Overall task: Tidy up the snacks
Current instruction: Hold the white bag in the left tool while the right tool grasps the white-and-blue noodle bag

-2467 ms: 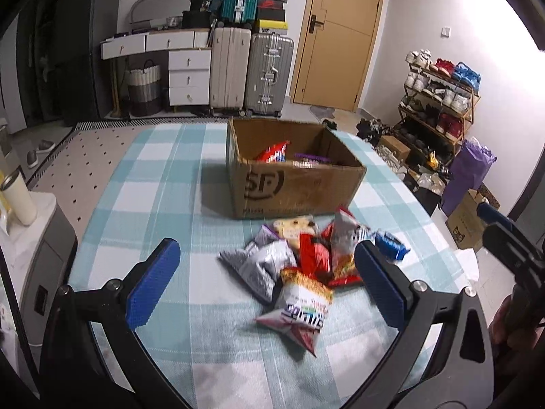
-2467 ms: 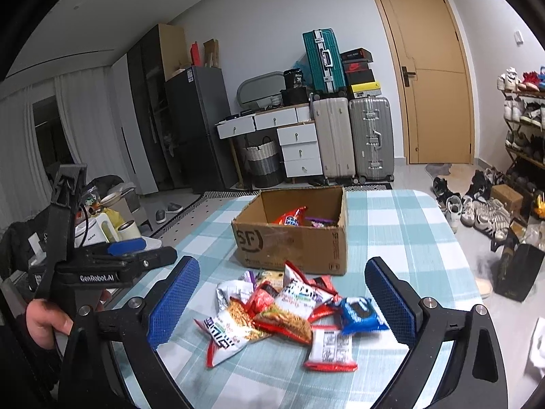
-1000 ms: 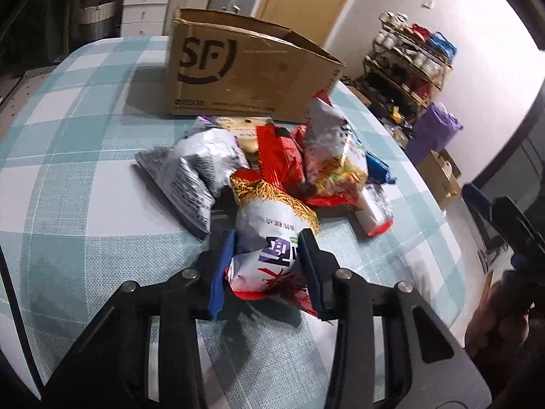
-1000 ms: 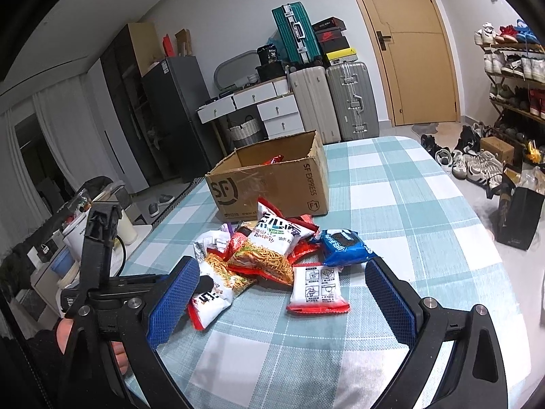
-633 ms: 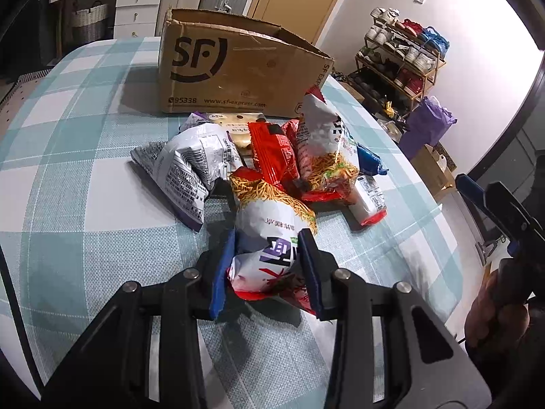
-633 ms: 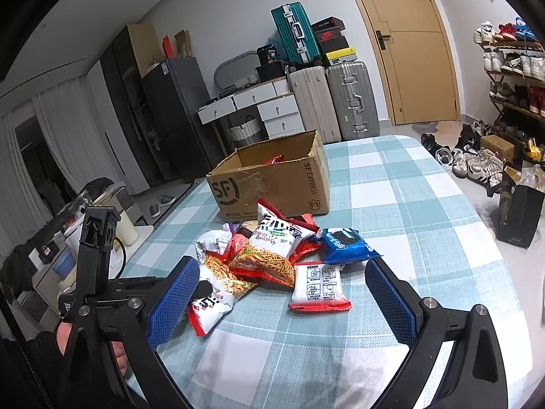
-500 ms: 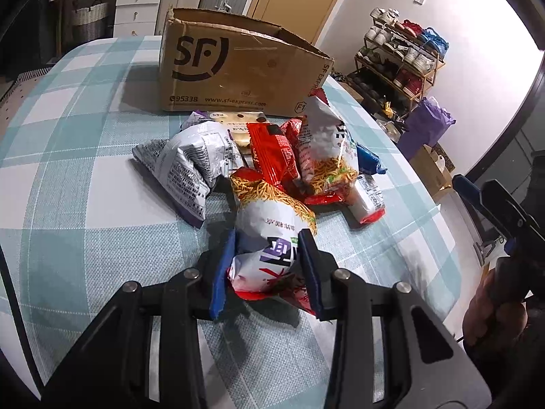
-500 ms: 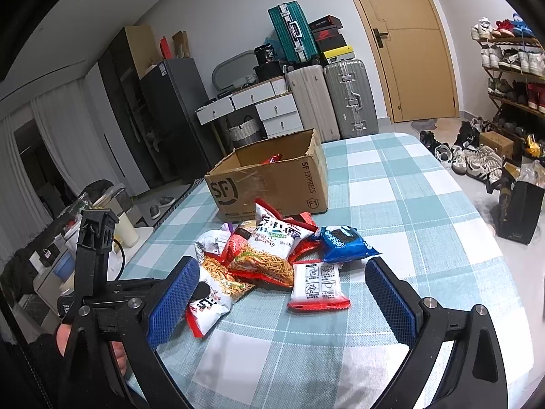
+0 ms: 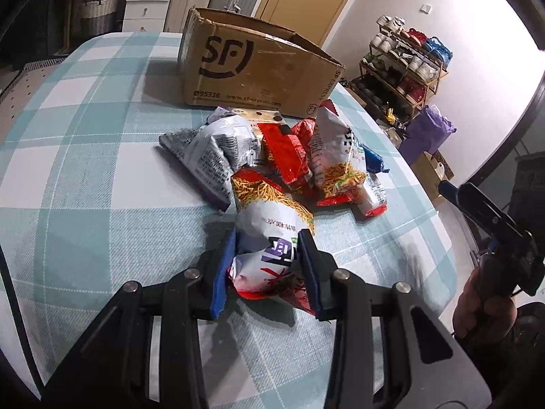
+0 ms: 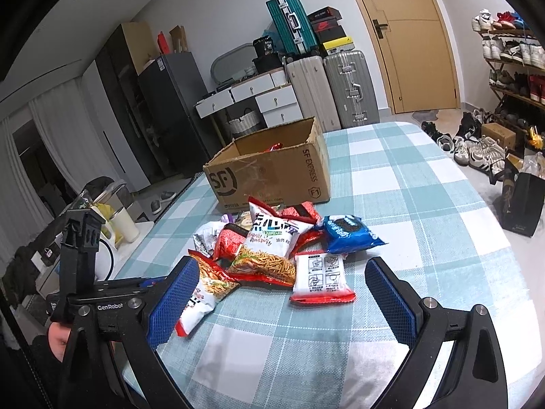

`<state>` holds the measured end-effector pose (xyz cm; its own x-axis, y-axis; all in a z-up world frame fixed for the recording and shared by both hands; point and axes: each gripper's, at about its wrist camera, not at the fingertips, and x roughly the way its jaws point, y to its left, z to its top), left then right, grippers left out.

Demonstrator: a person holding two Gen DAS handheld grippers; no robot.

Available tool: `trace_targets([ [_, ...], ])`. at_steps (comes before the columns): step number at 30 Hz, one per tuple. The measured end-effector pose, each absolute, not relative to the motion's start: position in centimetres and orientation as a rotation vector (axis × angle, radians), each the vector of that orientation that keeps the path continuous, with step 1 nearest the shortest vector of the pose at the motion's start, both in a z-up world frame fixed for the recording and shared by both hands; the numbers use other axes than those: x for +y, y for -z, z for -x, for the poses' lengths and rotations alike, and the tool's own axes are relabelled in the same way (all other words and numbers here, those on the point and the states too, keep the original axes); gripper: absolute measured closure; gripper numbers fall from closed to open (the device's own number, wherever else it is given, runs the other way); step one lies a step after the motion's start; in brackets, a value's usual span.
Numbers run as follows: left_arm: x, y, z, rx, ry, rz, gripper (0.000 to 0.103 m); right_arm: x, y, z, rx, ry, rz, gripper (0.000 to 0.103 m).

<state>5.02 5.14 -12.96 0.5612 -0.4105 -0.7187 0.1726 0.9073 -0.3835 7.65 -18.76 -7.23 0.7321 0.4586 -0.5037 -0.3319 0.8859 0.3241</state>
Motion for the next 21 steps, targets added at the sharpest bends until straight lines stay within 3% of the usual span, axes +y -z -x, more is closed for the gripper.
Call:
trace_targets([
  [21, 9.5, 12.7, -4.4, 0.891, 0.312, 0.384, 0.069, -14.1, 10.2, -15.1, 0.746, -0.483, -0.196, 0.003],
])
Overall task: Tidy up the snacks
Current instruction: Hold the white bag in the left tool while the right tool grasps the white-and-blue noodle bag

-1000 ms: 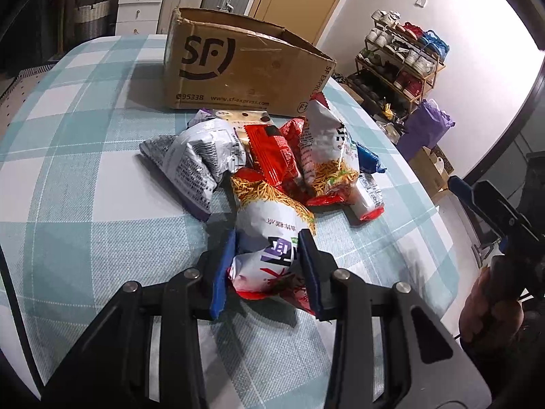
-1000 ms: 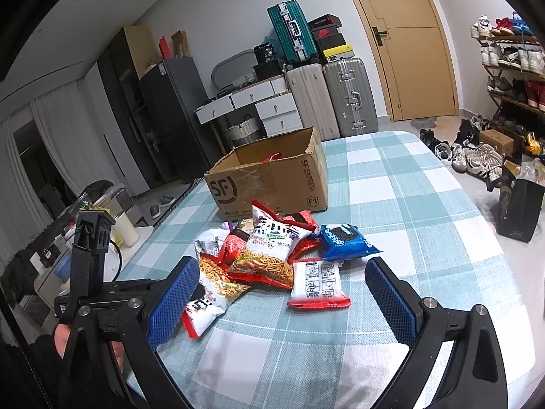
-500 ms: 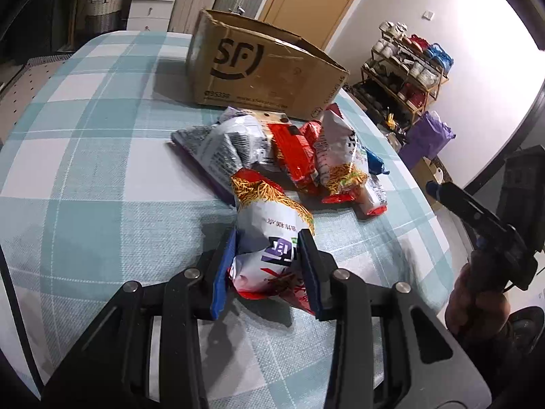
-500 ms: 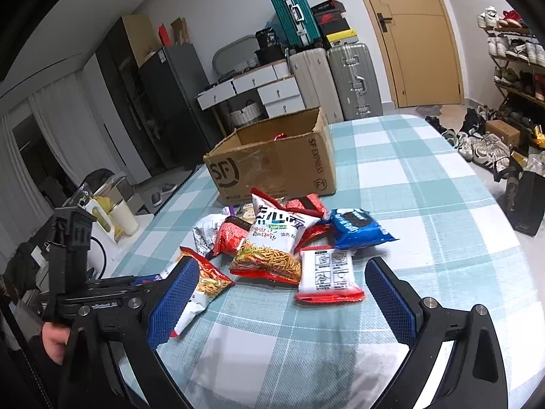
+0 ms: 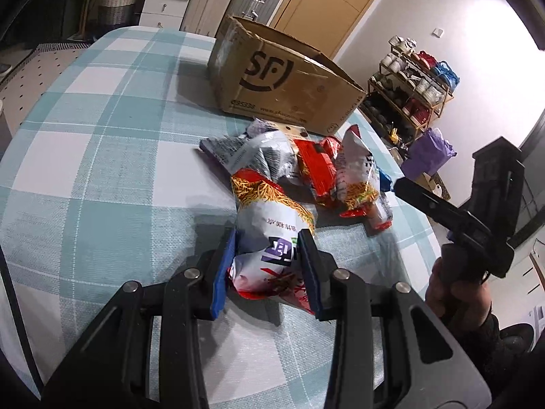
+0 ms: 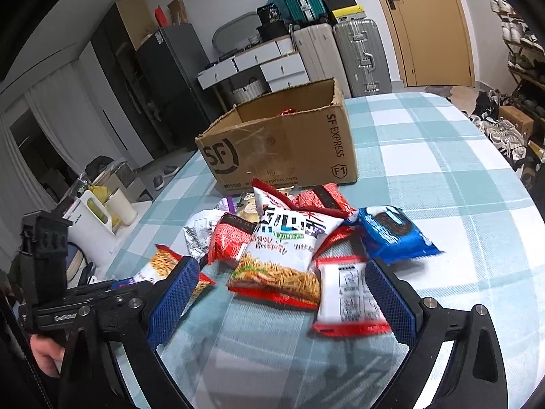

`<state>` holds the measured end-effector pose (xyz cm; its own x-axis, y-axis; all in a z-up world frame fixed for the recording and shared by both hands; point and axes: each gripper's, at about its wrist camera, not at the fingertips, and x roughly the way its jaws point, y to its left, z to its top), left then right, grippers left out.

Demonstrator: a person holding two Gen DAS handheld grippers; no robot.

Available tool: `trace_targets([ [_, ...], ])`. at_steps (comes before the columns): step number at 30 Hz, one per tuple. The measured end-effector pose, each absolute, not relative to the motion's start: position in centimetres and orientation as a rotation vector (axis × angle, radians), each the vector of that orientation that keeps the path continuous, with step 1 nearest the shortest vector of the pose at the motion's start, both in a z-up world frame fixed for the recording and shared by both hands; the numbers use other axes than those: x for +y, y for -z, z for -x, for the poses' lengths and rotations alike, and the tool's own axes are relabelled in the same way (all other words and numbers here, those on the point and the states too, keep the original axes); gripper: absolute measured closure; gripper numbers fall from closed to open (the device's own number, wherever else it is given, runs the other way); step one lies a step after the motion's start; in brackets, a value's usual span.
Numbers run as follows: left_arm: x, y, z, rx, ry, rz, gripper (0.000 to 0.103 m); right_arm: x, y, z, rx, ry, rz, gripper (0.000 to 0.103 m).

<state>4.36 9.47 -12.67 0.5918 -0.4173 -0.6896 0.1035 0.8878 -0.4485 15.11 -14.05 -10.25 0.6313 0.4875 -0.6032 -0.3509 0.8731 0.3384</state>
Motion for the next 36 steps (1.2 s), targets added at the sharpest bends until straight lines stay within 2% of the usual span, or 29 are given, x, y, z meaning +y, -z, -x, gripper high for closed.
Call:
trace_targets([
  [19, 11.1, 12.1, -4.3, 0.879, 0.304, 0.411, 0.069, -11.4, 11.8, -19.8, 0.822, -0.481, -0.222, 0.006],
  [22, 11.4, 12.1, -4.3, 0.876, 0.298, 0.418, 0.069, -11.5, 12.4, -20.3, 0.845, -0.491, -0.244, 0.023],
  [24, 11.5, 12.0, -4.2, 0.874, 0.292, 0.417, 0.069, -11.5, 13.0, -20.6, 0.879, -0.506, -0.256, 0.053],
  [30, 11.4, 11.3, -4.2, 0.861, 0.285, 0.401, 0.069, -12.1, 13.0, -19.8, 0.853, -0.528, -0.262, 0.059],
  [36, 11.3, 10.6, -3.7, 0.846, 0.284, 0.394, 0.069, -13.0, 12.6, -19.1, 0.834, -0.523, -0.285, 0.060],
])
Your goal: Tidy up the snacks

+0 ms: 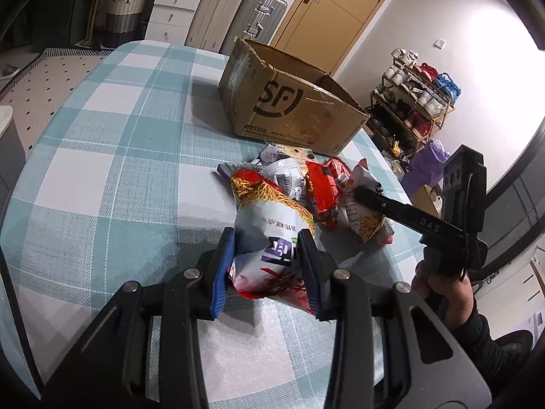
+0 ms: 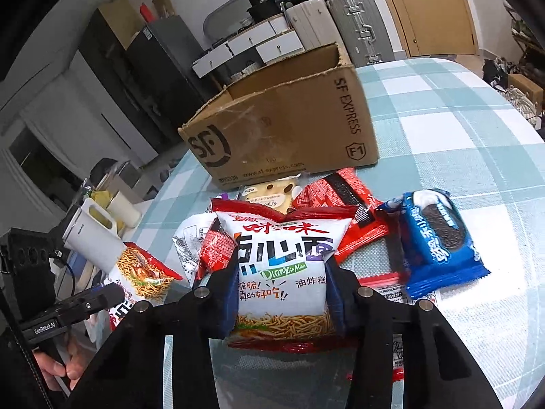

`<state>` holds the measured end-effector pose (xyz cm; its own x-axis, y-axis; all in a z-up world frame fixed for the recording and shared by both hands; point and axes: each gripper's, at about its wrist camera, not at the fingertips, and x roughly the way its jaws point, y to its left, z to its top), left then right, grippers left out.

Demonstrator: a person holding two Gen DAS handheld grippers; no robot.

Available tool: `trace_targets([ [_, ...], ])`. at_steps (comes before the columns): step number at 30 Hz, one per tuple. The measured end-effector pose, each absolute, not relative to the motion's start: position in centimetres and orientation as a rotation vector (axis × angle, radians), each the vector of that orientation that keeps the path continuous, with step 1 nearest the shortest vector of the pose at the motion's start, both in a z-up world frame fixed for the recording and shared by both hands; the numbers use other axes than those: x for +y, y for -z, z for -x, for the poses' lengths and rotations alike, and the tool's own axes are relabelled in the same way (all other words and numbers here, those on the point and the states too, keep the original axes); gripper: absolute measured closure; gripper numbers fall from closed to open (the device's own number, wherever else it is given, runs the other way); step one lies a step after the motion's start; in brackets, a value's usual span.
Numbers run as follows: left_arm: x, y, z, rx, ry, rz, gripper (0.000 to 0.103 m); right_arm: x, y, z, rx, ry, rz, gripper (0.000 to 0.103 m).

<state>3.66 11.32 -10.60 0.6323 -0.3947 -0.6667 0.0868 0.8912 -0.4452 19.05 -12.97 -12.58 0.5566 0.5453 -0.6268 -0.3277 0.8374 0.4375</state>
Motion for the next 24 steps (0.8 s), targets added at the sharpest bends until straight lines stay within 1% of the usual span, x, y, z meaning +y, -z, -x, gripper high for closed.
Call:
trace_targets([
  [14, 10.6, 8.7, -3.7, 0.817, 0.294, 0.365, 0.069, -13.5, 10.0, -16.9, 0.769, -0.558, -0.271, 0.060],
  [24, 10.7, 4.4, -5.4, 0.739, 0.321, 0.353, 0.069, -13.7, 7.0, -16.1, 0.719, -0.590, -0.259, 0.060],
])
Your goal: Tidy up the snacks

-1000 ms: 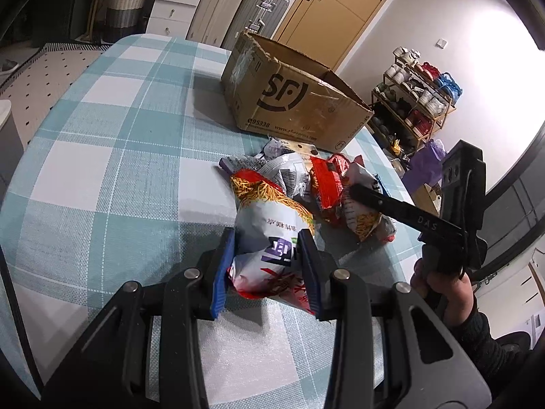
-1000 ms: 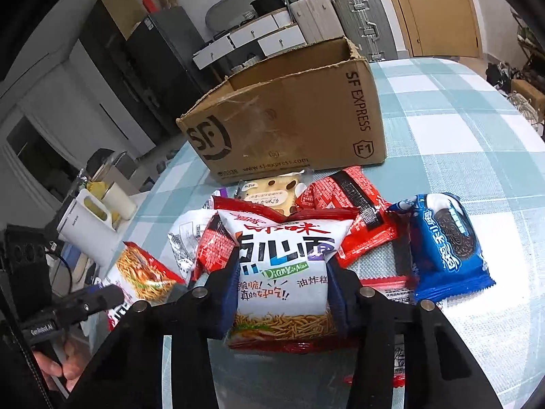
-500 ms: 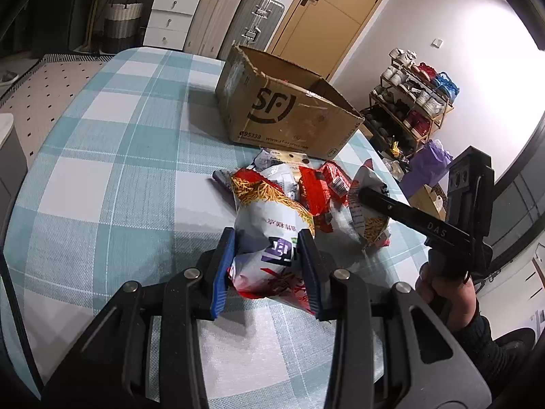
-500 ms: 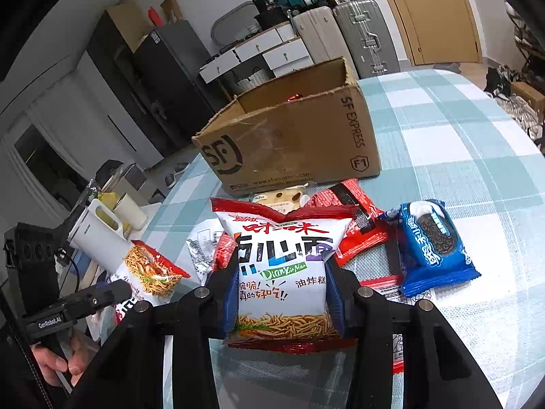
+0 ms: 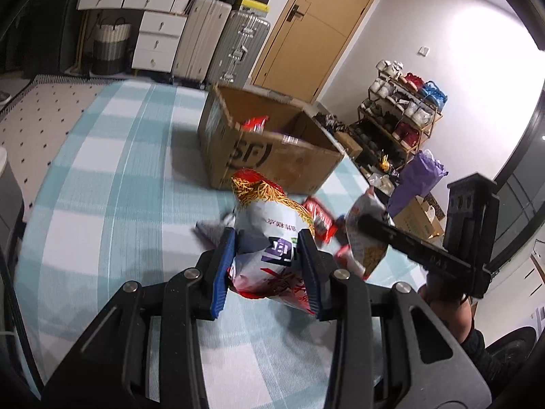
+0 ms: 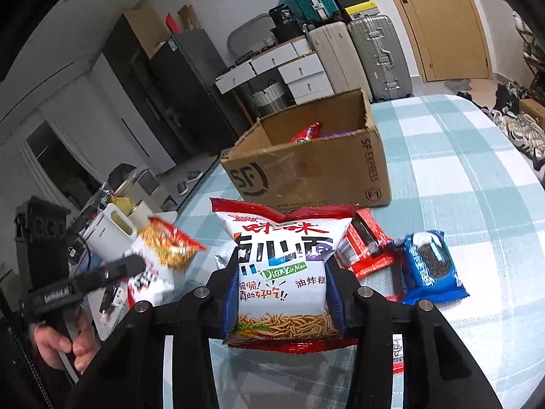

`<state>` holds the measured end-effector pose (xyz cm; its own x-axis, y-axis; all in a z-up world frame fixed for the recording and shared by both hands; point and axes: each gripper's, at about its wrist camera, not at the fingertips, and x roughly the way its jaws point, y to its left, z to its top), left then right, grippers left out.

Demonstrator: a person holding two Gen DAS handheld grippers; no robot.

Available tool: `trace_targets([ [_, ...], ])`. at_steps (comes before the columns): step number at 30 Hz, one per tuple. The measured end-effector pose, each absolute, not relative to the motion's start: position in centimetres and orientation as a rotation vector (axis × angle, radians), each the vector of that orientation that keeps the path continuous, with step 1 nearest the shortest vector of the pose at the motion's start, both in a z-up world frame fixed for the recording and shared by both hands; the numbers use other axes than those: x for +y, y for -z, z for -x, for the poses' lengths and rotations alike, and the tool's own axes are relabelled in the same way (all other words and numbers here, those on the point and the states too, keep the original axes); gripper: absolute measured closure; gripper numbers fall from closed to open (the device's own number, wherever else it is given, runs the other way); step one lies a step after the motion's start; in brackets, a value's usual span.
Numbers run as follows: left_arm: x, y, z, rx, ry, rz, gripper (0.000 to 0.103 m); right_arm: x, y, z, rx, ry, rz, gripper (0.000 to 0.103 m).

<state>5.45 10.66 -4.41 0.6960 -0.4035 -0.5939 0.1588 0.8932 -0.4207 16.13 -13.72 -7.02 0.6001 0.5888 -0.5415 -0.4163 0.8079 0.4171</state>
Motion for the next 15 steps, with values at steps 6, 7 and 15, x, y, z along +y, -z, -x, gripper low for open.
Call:
trace_targets([
  [6, 10.1, 1.6, -7.2, 0.698, 0.348, 0.332, 0.069, -13.6, 4.8, -16.2, 0.684, -0.606, -0.244, 0.060],
  [7, 10.1, 1.2, -7.4, 0.695, 0.354, 0.334, 0.069, -13.6, 4.4, -16.2, 0.677, -0.609, -0.240, 0.060],
  [15, 8.7, -2.2, -10.7, 0.668, 0.382, 0.272, 0.069, -13.0, 0.8, -17.5, 0.628, -0.632, -0.200, 0.060],
])
